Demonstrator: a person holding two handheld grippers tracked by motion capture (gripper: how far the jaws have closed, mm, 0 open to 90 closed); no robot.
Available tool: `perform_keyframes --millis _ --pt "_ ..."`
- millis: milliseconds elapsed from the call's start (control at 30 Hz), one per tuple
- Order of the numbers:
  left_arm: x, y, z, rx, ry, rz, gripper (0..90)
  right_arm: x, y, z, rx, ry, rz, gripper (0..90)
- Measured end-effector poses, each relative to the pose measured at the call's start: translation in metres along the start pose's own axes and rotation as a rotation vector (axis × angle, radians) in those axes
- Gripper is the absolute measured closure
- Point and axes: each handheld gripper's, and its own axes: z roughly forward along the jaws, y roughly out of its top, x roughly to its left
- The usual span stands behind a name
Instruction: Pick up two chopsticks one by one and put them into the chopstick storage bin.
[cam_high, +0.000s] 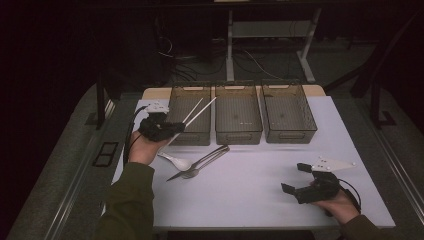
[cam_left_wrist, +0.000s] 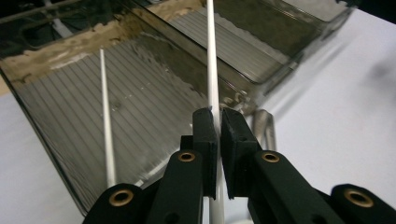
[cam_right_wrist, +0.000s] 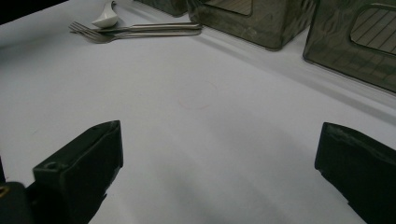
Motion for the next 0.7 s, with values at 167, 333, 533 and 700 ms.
perform_keyframes --millis 167,333,533,700 --pt "0.012 0.011 0.008 0.008 0.031 -0.023 84.1 0.000 0.000 -0.001 -0.002 -0.001 0.005 1.0" --pt "0.028 0.021 0.017 0.028 0.064 -0.049 84.1 -0.001 0.000 -0.001 -0.007 -0.001 0.007 1.0" --pt "0.043 0.025 0.031 0.005 0.079 -0.101 84.0 -0.001 0.000 -0.001 -0.010 -0.001 0.008 1.0" --pt "0.052 0.027 0.045 0.007 0.084 -0.126 84.0 -0.001 0.000 -0.001 -0.009 0.002 0.009 1.0"
